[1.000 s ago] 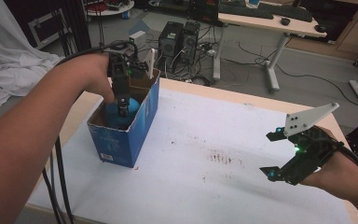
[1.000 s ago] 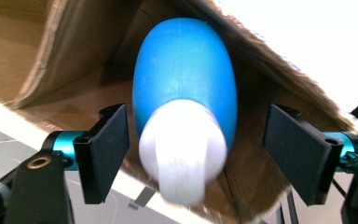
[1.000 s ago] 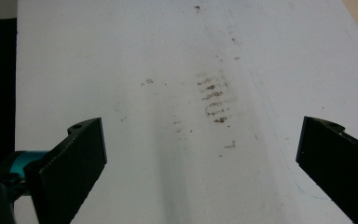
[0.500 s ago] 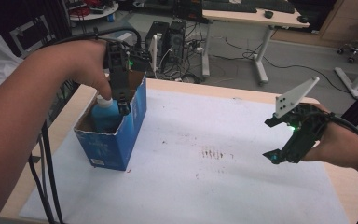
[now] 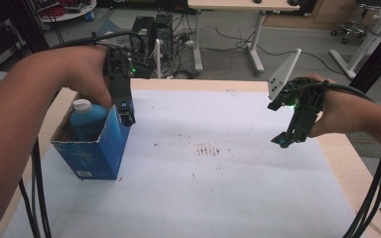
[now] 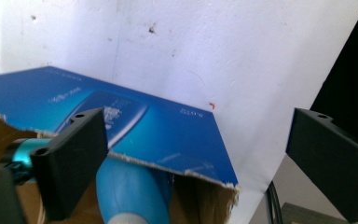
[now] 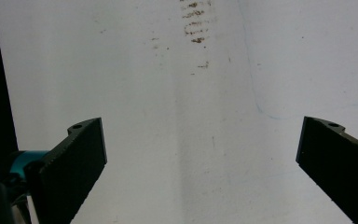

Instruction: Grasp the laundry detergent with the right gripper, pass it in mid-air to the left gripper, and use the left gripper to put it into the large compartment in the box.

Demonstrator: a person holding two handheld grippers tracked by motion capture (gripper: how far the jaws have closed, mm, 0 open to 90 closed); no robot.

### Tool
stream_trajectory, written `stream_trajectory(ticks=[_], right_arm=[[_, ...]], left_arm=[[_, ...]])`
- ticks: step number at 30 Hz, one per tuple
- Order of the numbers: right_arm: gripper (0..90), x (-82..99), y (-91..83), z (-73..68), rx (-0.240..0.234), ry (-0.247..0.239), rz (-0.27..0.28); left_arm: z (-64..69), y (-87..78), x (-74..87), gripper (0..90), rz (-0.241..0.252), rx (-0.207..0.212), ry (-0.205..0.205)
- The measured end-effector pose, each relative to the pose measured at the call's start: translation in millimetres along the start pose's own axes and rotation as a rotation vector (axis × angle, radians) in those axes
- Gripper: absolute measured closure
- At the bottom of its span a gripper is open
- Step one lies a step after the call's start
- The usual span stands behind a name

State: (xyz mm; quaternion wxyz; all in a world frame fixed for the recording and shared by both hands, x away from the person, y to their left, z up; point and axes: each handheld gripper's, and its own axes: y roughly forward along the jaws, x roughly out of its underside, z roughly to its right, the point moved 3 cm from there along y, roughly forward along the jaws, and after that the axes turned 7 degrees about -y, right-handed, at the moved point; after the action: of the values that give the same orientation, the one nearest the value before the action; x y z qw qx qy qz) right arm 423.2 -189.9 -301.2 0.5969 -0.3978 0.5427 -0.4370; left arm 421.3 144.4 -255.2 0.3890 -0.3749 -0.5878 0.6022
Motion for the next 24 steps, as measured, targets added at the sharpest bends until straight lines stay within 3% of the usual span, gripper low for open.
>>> stream_trajectory(ticks=[9,15,24], right_arm=[[0.9,-7.3,0.9,2.2,-0.020,-0.041,-0.053],[0.9,-5.6,7.1,5.1,-0.026,-0.048,-0.082],[0.9,-3.5,17.6,8.6,-0.032,-0.061,-0.121]], left_arm=[[7.2,8.7,-15.2,1.6,-0.007,0.027,0.062],[6.1,17.6,-26.2,1.7,-0.019,0.009,0.122],[3.2,28.7,-32.9,1.6,-0.028,0.022,0.128]])
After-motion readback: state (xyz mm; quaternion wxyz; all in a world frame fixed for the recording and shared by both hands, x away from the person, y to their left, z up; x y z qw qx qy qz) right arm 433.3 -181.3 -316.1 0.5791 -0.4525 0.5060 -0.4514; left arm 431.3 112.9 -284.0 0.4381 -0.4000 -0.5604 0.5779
